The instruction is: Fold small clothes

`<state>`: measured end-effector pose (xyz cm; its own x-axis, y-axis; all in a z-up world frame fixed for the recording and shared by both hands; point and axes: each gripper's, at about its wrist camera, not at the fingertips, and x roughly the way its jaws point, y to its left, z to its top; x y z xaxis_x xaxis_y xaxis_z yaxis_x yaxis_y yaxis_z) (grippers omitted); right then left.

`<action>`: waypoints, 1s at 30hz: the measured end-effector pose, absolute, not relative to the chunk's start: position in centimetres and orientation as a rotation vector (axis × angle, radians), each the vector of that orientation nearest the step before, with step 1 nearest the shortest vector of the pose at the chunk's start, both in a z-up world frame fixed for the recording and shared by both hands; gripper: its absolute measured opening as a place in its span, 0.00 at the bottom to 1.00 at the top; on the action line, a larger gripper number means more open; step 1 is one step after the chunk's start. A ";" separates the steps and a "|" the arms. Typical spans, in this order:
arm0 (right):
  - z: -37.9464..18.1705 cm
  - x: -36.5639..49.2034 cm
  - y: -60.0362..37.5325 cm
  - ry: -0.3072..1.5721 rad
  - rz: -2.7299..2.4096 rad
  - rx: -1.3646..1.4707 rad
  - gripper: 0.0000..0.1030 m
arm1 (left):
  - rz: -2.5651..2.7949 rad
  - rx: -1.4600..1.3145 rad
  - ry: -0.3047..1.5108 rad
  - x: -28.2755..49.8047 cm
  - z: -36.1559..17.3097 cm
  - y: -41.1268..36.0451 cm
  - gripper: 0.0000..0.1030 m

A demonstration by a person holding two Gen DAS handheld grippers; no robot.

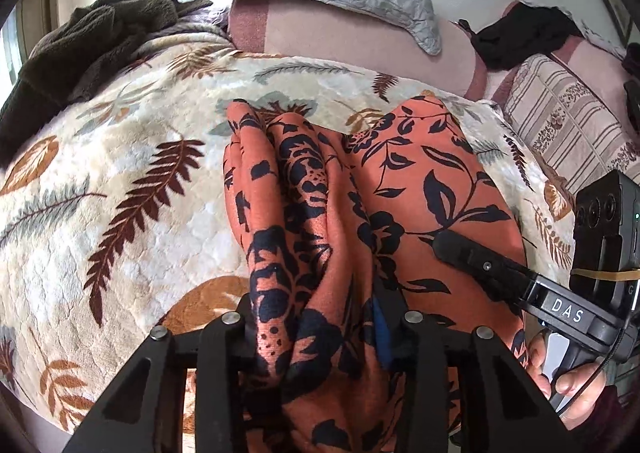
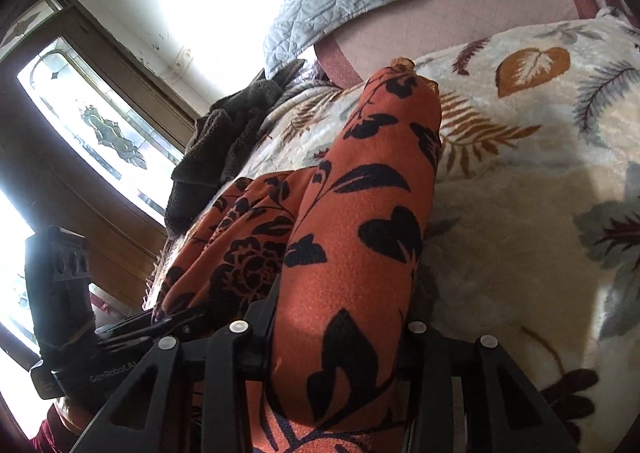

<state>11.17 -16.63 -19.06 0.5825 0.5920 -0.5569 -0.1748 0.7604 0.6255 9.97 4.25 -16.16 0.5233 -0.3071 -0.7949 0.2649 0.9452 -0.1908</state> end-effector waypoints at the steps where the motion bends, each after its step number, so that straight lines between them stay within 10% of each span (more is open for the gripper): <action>1: -18.6 10.9 -17.5 0.818 0.467 0.561 0.39 | -0.353 -0.035 0.946 9.9 -15.7 3.4 0.40; 12: -15.3 9.3 -27.1 0.681 0.372 0.575 0.39 | -0.444 -0.013 0.868 9.1 -12.4 -5.7 0.40; 19: -19.0 12.2 -30.1 0.902 0.374 0.580 0.39 | -0.402 -0.018 1.031 10.4 -17.0 -7.6 0.40; 24: -23.6 13.4 -31.4 1.094 0.271 0.629 0.61 | -0.368 0.003 1.073 10.2 -19.5 -7.2 0.47; 30: -21.0 11.8 -32.2 0.984 0.183 0.562 0.61 | -0.355 0.036 1.094 9.7 -17.8 -7.4 0.49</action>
